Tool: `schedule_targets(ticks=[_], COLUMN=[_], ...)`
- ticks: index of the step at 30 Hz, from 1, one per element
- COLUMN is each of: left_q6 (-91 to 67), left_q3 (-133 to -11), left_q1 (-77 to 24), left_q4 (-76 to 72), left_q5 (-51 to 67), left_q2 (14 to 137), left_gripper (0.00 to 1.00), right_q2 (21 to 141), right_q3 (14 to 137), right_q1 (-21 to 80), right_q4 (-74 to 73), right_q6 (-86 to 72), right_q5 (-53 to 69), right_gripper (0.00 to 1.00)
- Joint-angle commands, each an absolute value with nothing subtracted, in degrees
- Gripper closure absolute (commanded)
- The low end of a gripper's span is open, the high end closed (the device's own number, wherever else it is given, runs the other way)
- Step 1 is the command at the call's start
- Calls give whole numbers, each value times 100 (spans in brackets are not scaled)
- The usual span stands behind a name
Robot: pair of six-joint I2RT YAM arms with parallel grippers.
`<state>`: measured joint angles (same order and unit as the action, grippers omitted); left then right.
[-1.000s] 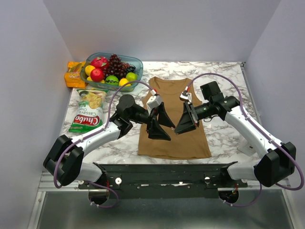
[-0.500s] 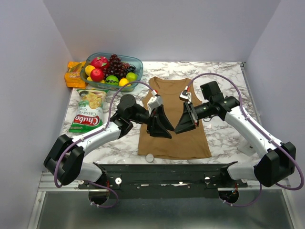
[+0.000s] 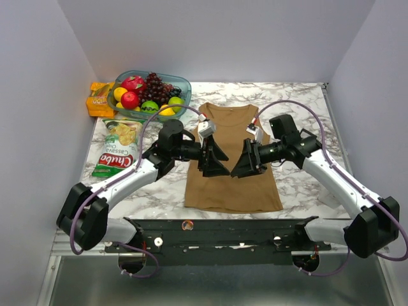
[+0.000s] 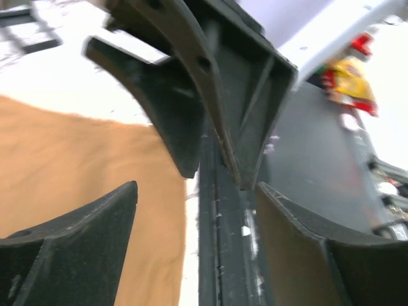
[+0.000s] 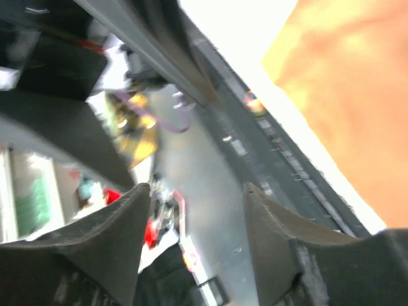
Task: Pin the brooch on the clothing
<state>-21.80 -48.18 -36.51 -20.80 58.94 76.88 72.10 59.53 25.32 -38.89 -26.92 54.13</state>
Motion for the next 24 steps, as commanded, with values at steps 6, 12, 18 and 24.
schedule_targets(ticks=[6,12,18,24], left_q6=[-1705,-1696,-1547,-1582], left_q3=[-4500,-4359,-4614,-4667], left_q1=[-2279,-1592,-1319,-1257], left_q4=[-424,877,1389,1415], left_q5=[3554,1357,405,562], left_q2=[6172,5704,5686,5616], left_gripper=[11,1,1,1], right_q2=[6917,8066,9702,10344], right_q3=[5520,5755,7038,7110], right_q1=[4462,6546,7681,8059], right_q4=[-3025,-2188,-2496,-2750], right_q6=[-3276,-4868,-6186,-7636], right_q5=[1375,-561,-1160,-1502], right_gripper=[26,24,21,21])
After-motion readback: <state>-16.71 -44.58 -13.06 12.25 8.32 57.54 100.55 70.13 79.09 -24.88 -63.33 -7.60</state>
